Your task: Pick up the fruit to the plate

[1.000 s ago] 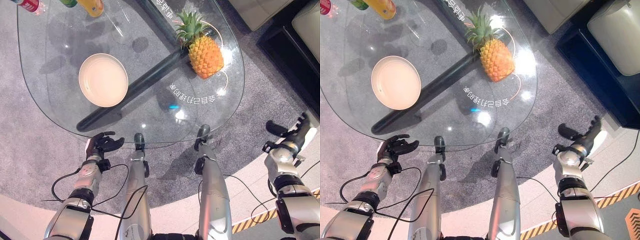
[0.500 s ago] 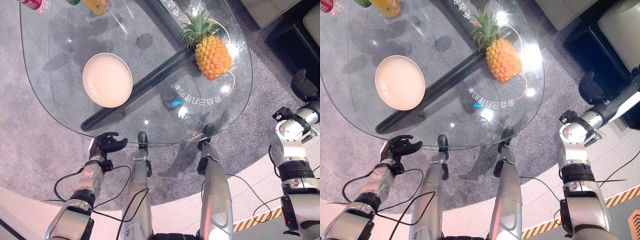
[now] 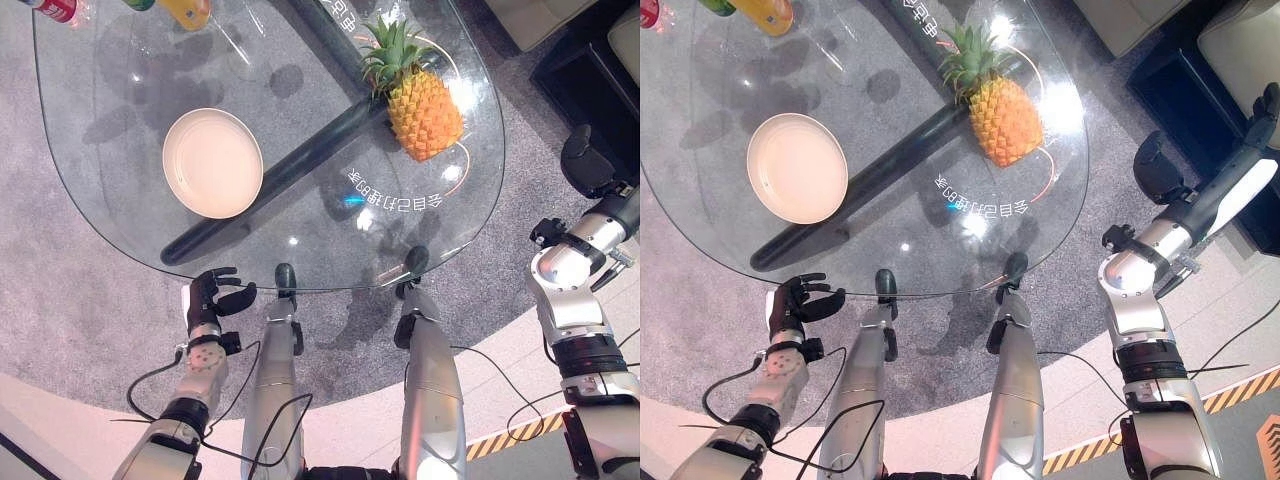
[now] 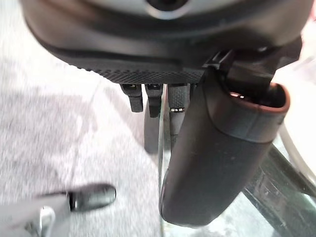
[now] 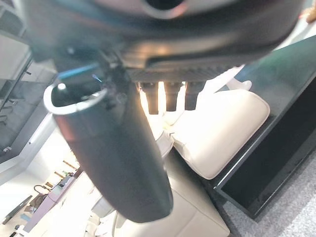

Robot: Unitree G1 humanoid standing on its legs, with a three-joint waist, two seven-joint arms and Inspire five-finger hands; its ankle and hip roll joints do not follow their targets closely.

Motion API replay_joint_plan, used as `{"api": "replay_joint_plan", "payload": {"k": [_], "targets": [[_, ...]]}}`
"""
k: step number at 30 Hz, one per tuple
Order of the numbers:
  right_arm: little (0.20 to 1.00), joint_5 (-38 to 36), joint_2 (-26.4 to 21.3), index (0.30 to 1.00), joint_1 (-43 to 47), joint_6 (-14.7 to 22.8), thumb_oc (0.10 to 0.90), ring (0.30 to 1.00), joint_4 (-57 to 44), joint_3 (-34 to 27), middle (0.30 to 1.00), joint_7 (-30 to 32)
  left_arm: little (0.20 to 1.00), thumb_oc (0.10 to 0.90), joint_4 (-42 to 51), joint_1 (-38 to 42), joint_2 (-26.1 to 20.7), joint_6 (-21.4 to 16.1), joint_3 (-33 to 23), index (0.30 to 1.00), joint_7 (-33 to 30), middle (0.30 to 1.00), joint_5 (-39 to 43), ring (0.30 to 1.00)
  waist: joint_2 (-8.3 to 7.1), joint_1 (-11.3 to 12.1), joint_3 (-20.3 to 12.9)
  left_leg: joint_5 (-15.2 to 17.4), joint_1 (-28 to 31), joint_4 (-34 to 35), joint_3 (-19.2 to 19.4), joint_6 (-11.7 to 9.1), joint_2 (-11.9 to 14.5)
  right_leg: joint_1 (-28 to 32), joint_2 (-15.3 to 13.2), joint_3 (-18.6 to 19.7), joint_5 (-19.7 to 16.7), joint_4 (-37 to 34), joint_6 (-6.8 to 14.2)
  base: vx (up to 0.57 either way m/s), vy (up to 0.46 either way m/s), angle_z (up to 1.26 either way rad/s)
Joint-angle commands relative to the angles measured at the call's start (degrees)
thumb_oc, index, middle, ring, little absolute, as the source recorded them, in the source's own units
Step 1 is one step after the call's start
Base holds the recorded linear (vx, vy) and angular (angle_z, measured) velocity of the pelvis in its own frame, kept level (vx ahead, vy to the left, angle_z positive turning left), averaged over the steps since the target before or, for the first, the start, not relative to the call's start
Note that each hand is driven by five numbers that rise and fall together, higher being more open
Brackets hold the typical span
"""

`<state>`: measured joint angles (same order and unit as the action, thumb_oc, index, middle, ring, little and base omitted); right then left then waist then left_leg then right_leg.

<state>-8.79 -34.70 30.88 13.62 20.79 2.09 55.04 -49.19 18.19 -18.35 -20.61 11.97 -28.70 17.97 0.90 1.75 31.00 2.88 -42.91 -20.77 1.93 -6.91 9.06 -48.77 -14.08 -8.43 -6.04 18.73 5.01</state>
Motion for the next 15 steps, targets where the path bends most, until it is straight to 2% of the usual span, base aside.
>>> {"api": "replay_joint_plan", "payload": {"k": [1, 6, 15], "targets": [[0.900, 4.67, -2.62, 0.900, -2.20, 2.58, 0.800, 0.900, -7.83, -4.93, 0.900, 5.17, 0.900, 0.800, 4.33, -3.11, -3.59, -5.46, -5.44, 0.900, -9.24, 0.900, -5.76, 0.900, 1.30, 0.48, -1.21, -5.24, -0.70, 4.15, -3.64, -0.41, 1.57, 1.49, -6.10, 1.05, 3.48, 4.40, 5.57, 0.00, -0.041, 0.12], [0.900, 5.06, -2.49, 0.900, -1.98, 2.15, 0.800, 0.900, -8.04, -4.94, 0.900, 5.23, 0.900, 0.800, 4.87, -3.44, -2.86, -5.08, -5.49, 0.900, -11.58, 0.900, -7.09, 0.900, 1.48, 0.67, -1.21, -5.29, -0.27, 4.41, -3.52, -0.34, 1.51, 1.78, -6.28, 0.87, 3.56, 4.45, 5.52, 0.00, -0.007, 0.06], [0.900, 5.61, -2.75, 0.900, -2.53, 1.82, 0.800, 0.900, -9.04, -5.75, 0.900, 5.40, 0.900, 0.800, 3.54, -5.16, -1.91, -3.81, -5.76, 0.900, -10.66, 0.900, -3.36, 0.900, 1.90, 0.81, -1.21, -5.46, 0.33, 4.67, -3.32, -0.30, 1.52, 2.02, -6.66, 0.71, 3.43, 4.54, 5.59, 0.00, 0.001, 0.02]]}}
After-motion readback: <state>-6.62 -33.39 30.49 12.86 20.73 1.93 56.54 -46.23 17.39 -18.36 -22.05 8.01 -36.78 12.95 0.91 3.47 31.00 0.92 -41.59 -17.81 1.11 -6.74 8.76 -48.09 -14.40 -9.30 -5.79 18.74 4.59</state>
